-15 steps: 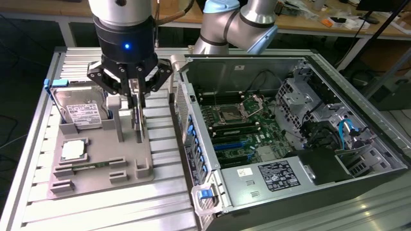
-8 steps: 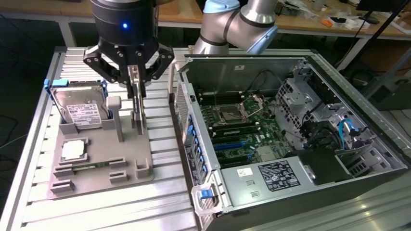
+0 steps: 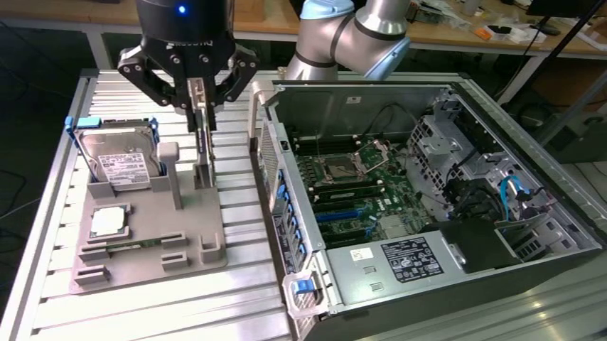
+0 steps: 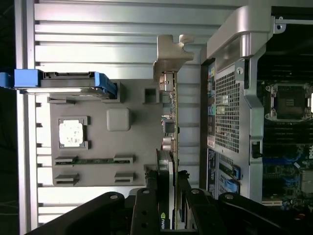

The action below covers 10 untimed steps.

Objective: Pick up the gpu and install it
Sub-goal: 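Pick up the gpu and move the gpu toward the slot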

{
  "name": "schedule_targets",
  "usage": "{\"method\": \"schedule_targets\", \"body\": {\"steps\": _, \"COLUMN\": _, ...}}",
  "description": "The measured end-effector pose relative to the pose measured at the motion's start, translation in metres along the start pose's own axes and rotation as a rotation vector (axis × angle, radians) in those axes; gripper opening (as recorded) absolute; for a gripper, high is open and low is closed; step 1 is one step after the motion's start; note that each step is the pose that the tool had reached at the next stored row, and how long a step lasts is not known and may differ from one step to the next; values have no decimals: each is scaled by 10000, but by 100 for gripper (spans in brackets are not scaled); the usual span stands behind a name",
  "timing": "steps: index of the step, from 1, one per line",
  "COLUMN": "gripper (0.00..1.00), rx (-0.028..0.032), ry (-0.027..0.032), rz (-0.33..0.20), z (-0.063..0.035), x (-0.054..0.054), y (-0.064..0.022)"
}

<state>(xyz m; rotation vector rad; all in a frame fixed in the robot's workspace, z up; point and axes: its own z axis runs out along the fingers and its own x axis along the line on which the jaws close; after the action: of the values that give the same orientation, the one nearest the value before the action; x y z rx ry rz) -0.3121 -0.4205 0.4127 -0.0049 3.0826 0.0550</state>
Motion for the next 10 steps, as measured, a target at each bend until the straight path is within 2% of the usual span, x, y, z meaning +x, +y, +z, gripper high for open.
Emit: {"method": "schedule_targets", "body": {"steps": 10, "gripper": 27, "rx": 46, "ry": -106, "rz": -7, "z": -264, "x": -15, "y": 9}}
